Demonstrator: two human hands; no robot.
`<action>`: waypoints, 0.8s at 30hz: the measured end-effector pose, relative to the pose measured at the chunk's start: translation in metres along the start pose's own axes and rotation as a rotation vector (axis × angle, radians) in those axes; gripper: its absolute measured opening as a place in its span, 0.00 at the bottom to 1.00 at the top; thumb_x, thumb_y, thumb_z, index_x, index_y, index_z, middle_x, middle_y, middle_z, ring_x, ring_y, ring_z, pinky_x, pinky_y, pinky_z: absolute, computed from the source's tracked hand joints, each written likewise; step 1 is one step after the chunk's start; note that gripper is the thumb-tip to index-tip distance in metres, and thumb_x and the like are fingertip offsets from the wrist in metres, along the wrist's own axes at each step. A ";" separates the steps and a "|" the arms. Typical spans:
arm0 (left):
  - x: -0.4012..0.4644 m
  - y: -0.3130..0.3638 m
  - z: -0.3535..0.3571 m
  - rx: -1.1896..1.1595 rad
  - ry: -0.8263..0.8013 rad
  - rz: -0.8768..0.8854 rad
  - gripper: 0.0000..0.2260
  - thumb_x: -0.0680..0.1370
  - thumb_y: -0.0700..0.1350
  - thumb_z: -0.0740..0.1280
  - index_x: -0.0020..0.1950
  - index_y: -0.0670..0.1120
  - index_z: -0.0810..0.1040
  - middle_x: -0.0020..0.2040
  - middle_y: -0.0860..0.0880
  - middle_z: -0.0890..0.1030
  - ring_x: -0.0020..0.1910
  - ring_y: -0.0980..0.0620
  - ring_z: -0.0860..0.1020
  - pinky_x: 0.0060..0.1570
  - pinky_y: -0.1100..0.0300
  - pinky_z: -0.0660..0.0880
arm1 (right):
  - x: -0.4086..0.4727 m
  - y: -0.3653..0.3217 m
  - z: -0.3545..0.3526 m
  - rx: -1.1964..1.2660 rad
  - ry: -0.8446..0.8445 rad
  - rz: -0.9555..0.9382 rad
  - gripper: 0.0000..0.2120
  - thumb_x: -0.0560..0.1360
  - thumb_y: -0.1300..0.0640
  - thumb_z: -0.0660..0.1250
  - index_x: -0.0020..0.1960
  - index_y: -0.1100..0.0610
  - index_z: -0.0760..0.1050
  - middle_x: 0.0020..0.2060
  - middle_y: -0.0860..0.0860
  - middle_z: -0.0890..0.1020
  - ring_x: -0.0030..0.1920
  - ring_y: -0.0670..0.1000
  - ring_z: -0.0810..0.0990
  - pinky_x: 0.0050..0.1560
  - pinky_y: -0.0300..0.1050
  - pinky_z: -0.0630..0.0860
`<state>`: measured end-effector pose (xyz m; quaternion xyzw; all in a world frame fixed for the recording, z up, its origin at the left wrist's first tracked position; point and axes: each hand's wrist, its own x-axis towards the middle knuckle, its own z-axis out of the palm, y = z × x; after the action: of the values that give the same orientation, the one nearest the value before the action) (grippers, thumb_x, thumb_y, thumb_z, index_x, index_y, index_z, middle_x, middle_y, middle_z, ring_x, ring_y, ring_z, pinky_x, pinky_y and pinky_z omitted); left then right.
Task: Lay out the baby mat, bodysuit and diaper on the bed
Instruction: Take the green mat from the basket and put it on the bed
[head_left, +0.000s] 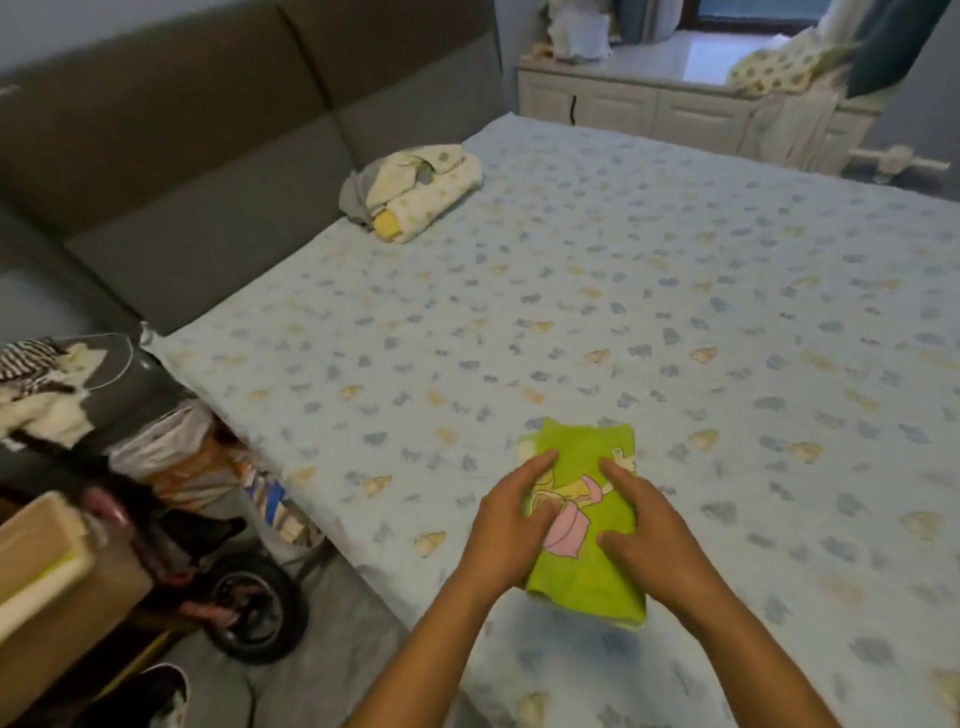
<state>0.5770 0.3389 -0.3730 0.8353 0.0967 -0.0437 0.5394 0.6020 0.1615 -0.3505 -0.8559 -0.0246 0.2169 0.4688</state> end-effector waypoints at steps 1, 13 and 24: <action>0.007 -0.008 -0.015 0.008 0.003 -0.010 0.24 0.78 0.42 0.68 0.72 0.60 0.72 0.69 0.60 0.74 0.67 0.62 0.72 0.69 0.61 0.70 | 0.011 -0.006 0.014 0.000 -0.007 -0.003 0.39 0.70 0.69 0.68 0.75 0.46 0.62 0.72 0.50 0.68 0.70 0.51 0.68 0.66 0.44 0.68; 0.163 -0.115 -0.116 0.122 -0.029 -0.113 0.31 0.77 0.44 0.70 0.76 0.60 0.64 0.67 0.60 0.71 0.66 0.62 0.70 0.66 0.63 0.67 | 0.205 -0.032 0.130 -0.067 -0.023 0.017 0.41 0.68 0.73 0.62 0.77 0.49 0.59 0.73 0.50 0.64 0.73 0.50 0.64 0.65 0.34 0.61; 0.297 -0.231 -0.115 0.027 -0.135 -0.246 0.34 0.79 0.43 0.67 0.80 0.57 0.55 0.63 0.57 0.73 0.53 0.61 0.76 0.56 0.64 0.73 | 0.402 0.003 0.210 -0.582 0.042 -0.037 0.31 0.75 0.57 0.64 0.76 0.49 0.58 0.74 0.50 0.63 0.59 0.62 0.70 0.57 0.53 0.72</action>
<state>0.8159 0.5696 -0.5849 0.8193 0.1613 -0.1671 0.5242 0.8823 0.4249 -0.5908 -0.9581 -0.0919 0.1745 0.2077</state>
